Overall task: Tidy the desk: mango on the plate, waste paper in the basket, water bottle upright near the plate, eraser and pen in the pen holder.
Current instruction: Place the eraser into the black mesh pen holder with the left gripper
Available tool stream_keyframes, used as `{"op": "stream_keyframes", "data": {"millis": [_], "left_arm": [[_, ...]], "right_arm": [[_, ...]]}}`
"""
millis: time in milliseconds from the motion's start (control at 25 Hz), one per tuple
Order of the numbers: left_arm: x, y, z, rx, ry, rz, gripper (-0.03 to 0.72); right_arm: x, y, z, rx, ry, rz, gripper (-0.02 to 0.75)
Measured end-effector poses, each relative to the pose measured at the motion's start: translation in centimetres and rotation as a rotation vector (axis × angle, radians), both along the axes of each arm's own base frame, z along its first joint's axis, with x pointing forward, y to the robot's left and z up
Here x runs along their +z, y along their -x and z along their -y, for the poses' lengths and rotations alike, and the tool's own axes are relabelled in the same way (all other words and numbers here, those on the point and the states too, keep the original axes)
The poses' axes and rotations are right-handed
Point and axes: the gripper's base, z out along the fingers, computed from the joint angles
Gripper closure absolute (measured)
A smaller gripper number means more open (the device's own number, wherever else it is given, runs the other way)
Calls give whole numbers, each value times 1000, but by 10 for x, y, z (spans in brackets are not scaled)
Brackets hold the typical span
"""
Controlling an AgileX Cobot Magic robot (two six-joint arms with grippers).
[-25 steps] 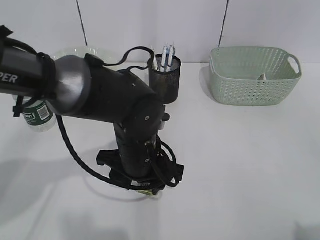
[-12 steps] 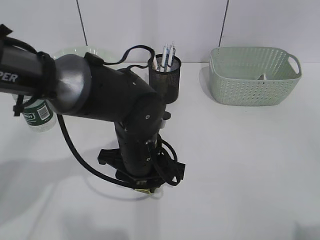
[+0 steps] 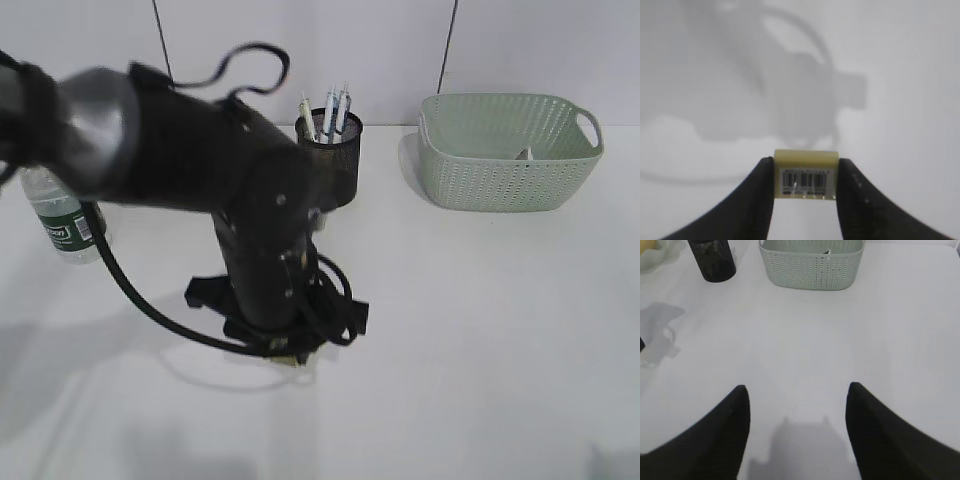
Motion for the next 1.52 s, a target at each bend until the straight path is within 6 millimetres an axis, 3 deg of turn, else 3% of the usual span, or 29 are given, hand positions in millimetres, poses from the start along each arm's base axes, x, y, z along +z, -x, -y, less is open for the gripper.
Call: {"op": "stream_keyframes", "data": {"millis": [200, 440, 560, 760, 1000, 1320, 1520], "left_arm": [[42, -16, 2, -14, 63, 125, 393], [103, -54, 7, -1, 164, 334, 393], [130, -76, 0, 34, 220, 432, 393], [149, -113, -28, 141, 316, 525, 393], [149, -139, -39, 195, 436, 603, 393], [96, -162, -20, 196, 480, 580, 395], [77, -172, -12, 198, 500, 580, 396]], "right_arm": [[0, 0, 0, 0, -1, 0, 253], [0, 0, 0, 0, -1, 0, 254], [0, 0, 0, 0, -1, 0, 254], [0, 0, 0, 0, -1, 0, 258], [0, 0, 0, 0, -1, 0, 258], [0, 0, 0, 0, -1, 0, 258], [0, 0, 0, 0, -1, 0, 258]]}}
